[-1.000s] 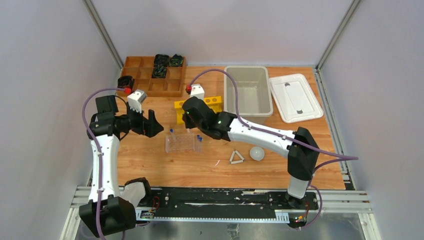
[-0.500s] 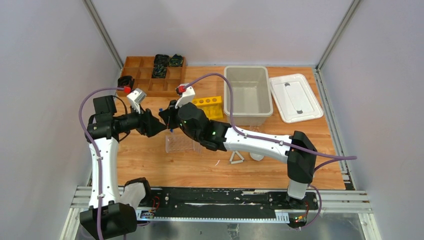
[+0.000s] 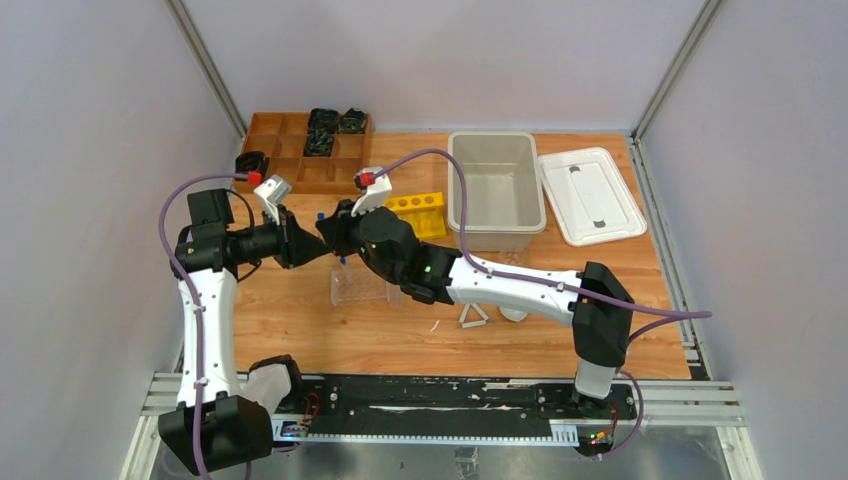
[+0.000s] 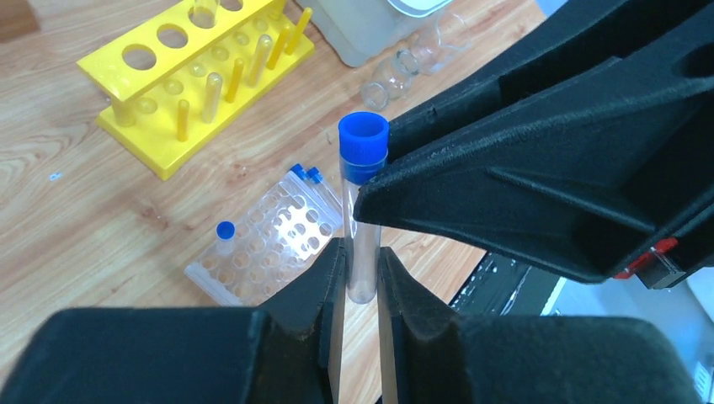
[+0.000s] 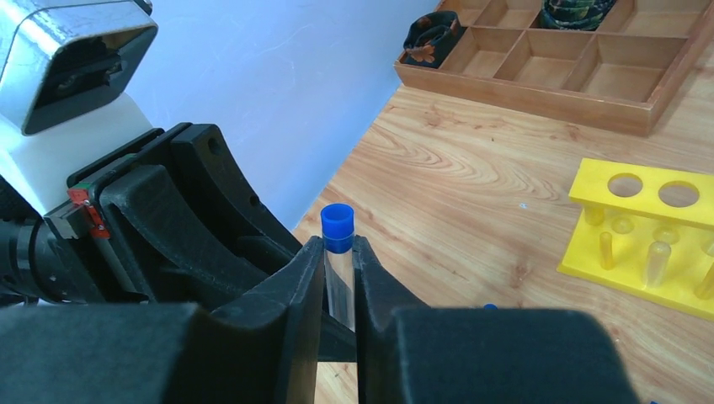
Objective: Organize the chemistry lab equipment
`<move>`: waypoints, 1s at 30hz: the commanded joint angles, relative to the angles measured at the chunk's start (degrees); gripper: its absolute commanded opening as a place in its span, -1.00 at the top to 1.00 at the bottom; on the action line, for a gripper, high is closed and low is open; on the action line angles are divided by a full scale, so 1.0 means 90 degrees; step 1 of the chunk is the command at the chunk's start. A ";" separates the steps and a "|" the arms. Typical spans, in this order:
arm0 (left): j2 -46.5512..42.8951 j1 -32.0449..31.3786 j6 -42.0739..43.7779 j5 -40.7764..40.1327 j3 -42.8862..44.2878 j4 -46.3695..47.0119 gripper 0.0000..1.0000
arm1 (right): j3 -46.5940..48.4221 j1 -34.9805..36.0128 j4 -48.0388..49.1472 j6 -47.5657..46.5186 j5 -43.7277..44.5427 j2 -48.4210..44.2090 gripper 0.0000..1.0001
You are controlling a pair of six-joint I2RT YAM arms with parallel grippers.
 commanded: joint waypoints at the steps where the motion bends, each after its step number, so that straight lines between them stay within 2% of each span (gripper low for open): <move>1: -0.0139 0.0028 0.0349 -0.0039 0.0097 0.0063 0.91 | 0.0131 -0.0107 -0.0016 0.0131 -0.0766 -0.0096 0.44; 4: -0.0297 0.0020 0.0612 -0.0191 0.0047 0.0070 0.95 | 0.0588 -0.0422 -0.1161 0.0193 -0.1371 -0.0035 0.29; 8: -0.0506 0.0025 0.0954 -0.0272 -0.0034 0.0073 0.99 | 0.0950 -0.0666 -0.1753 -0.0471 -0.2346 0.0057 0.16; 12: -0.0641 0.0026 0.1127 -0.0299 -0.0116 0.0073 1.00 | 0.1885 -0.0757 -0.2996 -0.0970 -0.2869 0.0421 0.15; 21: -0.0756 0.0022 0.1084 -0.0323 -0.0169 0.0073 1.00 | 0.2295 -0.0854 -0.3310 -0.1085 -0.3209 0.0654 0.19; 27: -0.0778 0.0022 0.1080 -0.0328 -0.0189 0.0066 1.00 | 0.2375 -0.0864 -0.3309 -0.1127 -0.3171 0.0668 0.50; 30: -0.0771 0.0024 0.1084 -0.0344 -0.0215 0.0072 1.00 | 0.2437 -0.0869 -0.3304 -0.1172 -0.3136 0.0692 0.42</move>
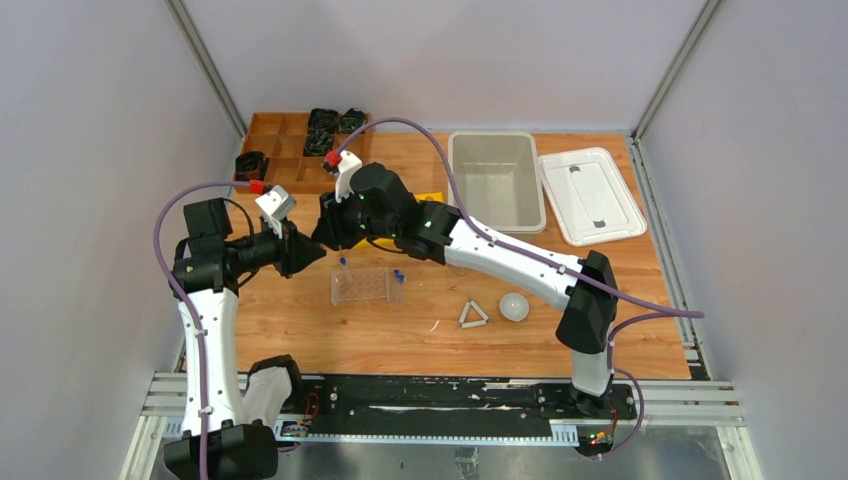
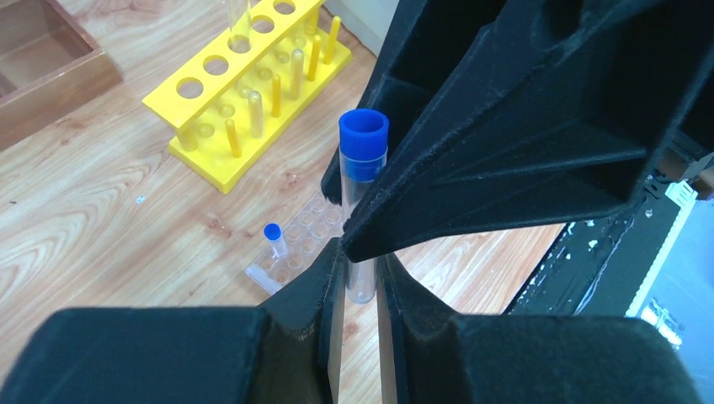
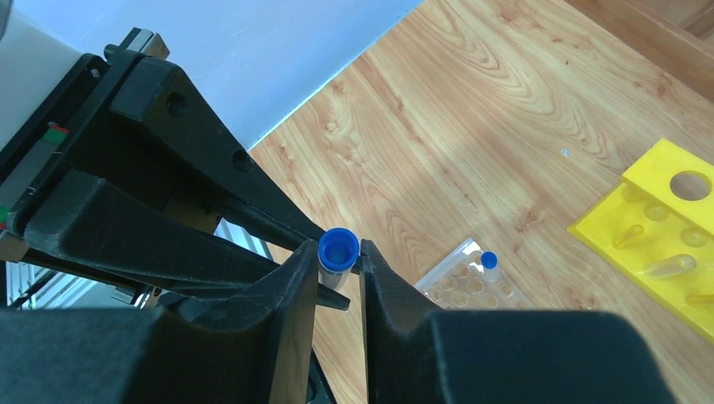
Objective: Organize the chemistry lab equipment
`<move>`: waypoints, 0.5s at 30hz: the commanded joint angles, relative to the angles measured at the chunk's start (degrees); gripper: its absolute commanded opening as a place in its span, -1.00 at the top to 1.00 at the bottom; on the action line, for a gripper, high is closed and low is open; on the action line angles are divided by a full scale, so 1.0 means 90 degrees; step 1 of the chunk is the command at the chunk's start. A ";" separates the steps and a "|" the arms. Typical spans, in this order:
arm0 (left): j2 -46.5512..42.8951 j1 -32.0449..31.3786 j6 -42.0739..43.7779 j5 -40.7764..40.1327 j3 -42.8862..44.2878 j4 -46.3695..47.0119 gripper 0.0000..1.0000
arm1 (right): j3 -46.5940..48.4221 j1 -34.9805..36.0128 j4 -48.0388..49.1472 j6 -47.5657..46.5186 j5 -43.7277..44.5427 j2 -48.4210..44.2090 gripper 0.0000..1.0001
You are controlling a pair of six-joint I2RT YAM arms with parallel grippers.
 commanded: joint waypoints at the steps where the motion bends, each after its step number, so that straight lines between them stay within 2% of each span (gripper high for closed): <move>1: -0.0099 0.0019 0.0081 0.0023 -0.0071 0.0041 1.00 | 0.0318 -0.0096 -0.0135 -0.0197 0.0076 0.0094 0.34; 3: -0.0101 0.0025 0.0075 0.0032 -0.0080 0.0034 1.00 | 0.0373 -0.0105 -0.0150 -0.0204 0.0141 0.0135 0.26; 10: -0.0116 0.0019 0.0069 0.0042 -0.0080 0.0041 1.00 | 0.0478 -0.0138 -0.0132 -0.0133 0.0277 0.0225 0.28; 13: -0.0118 0.0020 0.0071 0.0017 -0.0073 0.0032 1.00 | 0.0468 -0.0136 -0.0109 -0.0137 0.0258 0.0218 0.54; 15: -0.0118 0.0018 0.0053 0.0007 -0.0063 0.0031 1.00 | 0.0422 -0.0135 -0.0105 -0.0131 0.0267 0.0182 0.82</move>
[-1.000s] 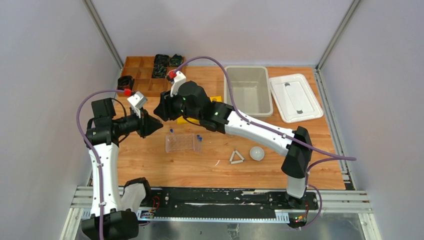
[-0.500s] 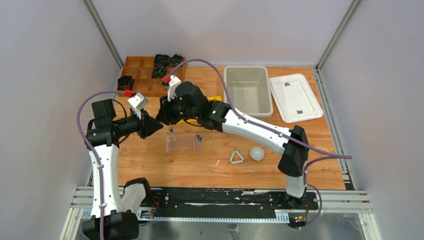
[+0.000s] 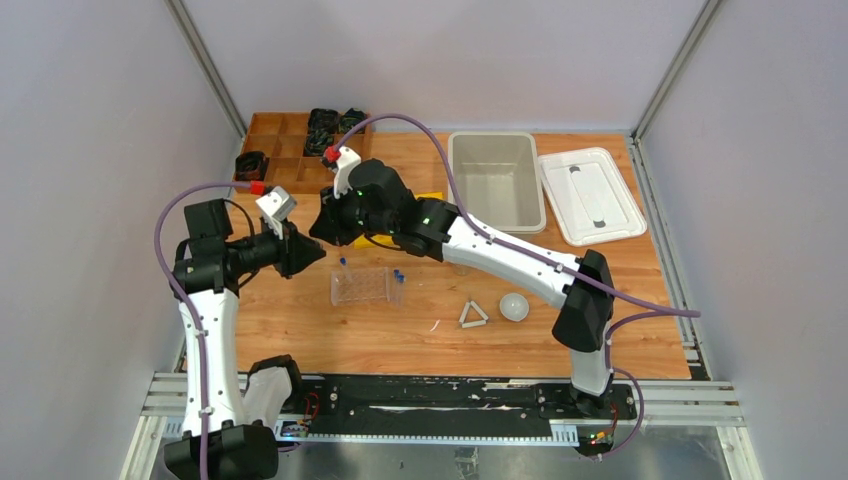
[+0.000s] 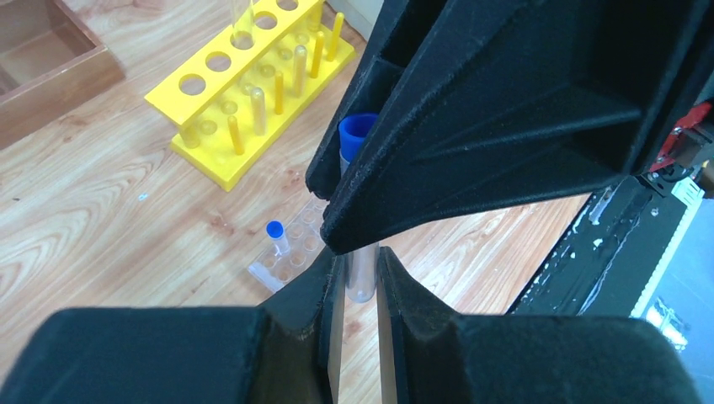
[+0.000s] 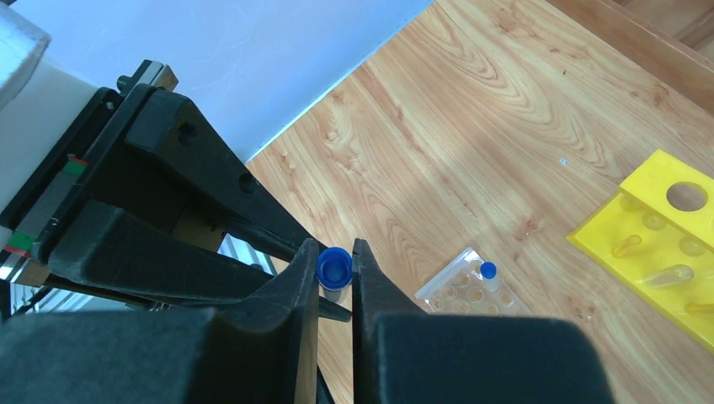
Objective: Organize the chemistry lab equipment
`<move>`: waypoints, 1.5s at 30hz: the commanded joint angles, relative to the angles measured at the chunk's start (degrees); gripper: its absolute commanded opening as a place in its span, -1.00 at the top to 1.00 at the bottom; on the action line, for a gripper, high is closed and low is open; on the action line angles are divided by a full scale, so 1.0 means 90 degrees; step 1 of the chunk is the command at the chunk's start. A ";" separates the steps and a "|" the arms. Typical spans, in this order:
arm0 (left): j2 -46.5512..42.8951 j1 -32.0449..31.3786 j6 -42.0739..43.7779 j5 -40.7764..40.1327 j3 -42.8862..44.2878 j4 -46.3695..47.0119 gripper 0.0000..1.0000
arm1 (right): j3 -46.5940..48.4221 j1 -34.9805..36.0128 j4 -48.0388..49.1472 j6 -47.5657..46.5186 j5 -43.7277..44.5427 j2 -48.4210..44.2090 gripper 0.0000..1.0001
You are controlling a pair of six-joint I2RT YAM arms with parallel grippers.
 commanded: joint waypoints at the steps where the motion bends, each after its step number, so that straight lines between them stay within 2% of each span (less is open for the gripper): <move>1: -0.0084 0.0020 0.0057 0.0062 -0.0012 0.0024 0.98 | 0.0121 -0.0092 -0.0012 -0.0120 0.0251 0.0027 0.92; 2: -0.0082 0.0025 0.0049 0.0049 -0.0012 0.0024 0.89 | 0.0087 -0.0093 -0.0011 -0.0137 0.0274 0.0000 0.97; 3: -0.0070 0.0026 0.0032 0.0019 -0.0003 0.0024 0.65 | 0.0052 -0.0092 -0.0006 -0.0159 0.0319 -0.0028 1.00; 4: -0.0054 0.0026 -0.0001 -0.0013 0.0003 0.0024 0.22 | 0.0005 -0.0092 -0.0005 -0.0209 0.0390 -0.0072 1.00; 6: 0.0003 0.0020 -0.0106 -0.0147 0.0041 0.0024 -0.79 | -0.0137 -0.0092 -0.0009 -0.0320 0.0583 -0.0172 1.00; 7: 0.0035 0.0022 -0.0150 -0.0235 0.0067 0.0015 -0.97 | -0.0234 -0.0092 -0.0003 -0.0383 0.0699 -0.0234 1.00; 12: 0.0323 0.0027 -0.0321 -0.0969 0.0271 0.0046 -1.00 | -0.1262 -0.0092 0.0363 -0.0759 0.1426 -0.0708 1.00; 16: 0.0749 0.0025 -0.1224 -0.2125 0.0360 0.0567 -1.00 | -0.2421 -0.0014 0.1027 -0.0969 0.1560 -0.0988 1.00; 21: 0.1223 0.0030 -0.1899 -0.3085 0.0405 0.0969 -1.00 | -0.2975 0.0391 0.1833 -0.1456 0.1694 -0.0779 1.00; 25: 0.1307 0.0030 -0.1996 -0.3319 0.0400 0.1011 -1.00 | -0.3091 0.0680 0.2445 -0.1871 0.1810 -0.0409 1.00; 33: 0.1304 0.0030 -0.1888 -0.3509 0.0398 0.0937 -1.00 | -0.3074 0.0748 0.3246 -0.1885 0.1584 0.0309 1.00; 45: 0.1322 0.0027 -0.1820 -0.3471 0.0408 0.0894 -1.00 | -0.3248 0.0767 0.3702 -0.2081 0.1711 0.0730 1.00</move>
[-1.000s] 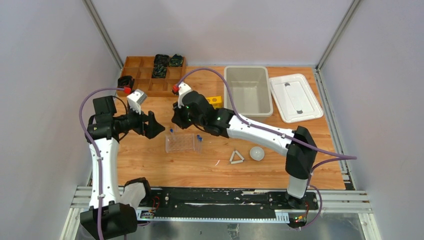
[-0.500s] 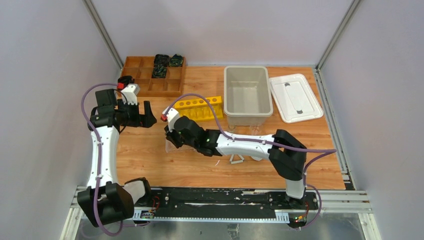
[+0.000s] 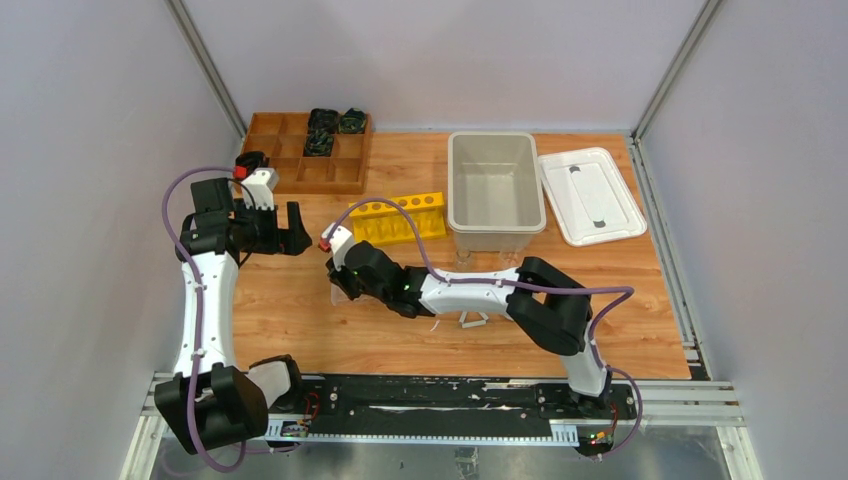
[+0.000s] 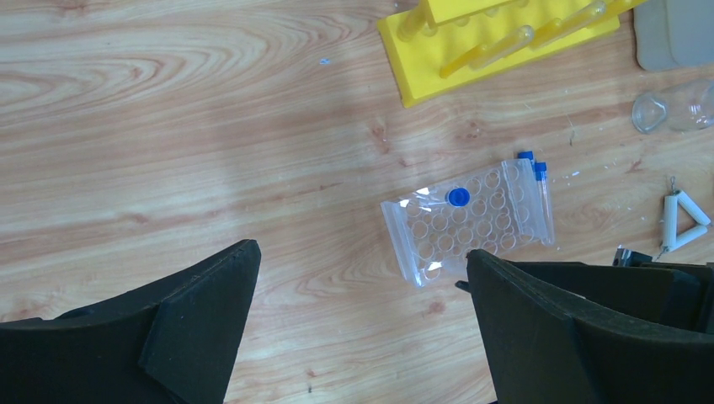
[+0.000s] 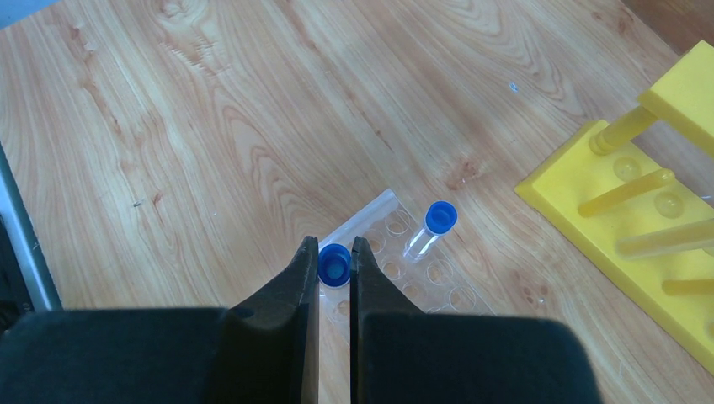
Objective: Organize the chemistry lab equipment
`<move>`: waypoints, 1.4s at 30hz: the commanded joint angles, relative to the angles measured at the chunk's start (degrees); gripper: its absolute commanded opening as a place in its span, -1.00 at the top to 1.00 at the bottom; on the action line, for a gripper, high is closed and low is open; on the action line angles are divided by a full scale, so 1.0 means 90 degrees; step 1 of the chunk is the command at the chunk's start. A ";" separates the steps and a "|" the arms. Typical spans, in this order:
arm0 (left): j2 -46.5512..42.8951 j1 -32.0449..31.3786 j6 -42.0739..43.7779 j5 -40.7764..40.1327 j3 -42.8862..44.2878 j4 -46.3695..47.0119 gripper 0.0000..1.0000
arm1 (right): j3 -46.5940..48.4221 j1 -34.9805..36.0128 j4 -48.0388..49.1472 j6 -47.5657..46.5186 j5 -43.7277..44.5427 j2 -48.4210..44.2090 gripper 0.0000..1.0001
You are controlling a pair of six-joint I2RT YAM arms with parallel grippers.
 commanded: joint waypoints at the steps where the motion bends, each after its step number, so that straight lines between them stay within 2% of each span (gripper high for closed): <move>1: -0.0033 0.0021 0.0067 -0.0059 0.0185 0.0060 -1.00 | -0.0103 0.0037 0.0387 -0.0184 0.0138 0.0138 1.00; 25: -0.0071 0.0027 0.0072 -0.0038 0.0136 0.0063 -1.00 | -0.0567 0.0036 0.0767 -0.0454 0.0675 0.0220 1.00; 37: -0.0112 0.0026 0.0100 -0.0066 0.0141 0.0076 -1.00 | -0.0445 0.0039 0.0511 -0.0234 0.0580 0.0360 1.00; 38: -0.0116 0.0023 0.0100 -0.0066 0.0141 0.0076 -1.00 | -0.0420 0.0039 0.0452 -0.0186 0.0565 0.0359 0.98; 42: -0.0136 0.0026 0.0110 -0.0084 0.0172 0.0076 -1.00 | -0.0411 0.0062 0.0310 -0.0032 0.0417 0.0266 0.67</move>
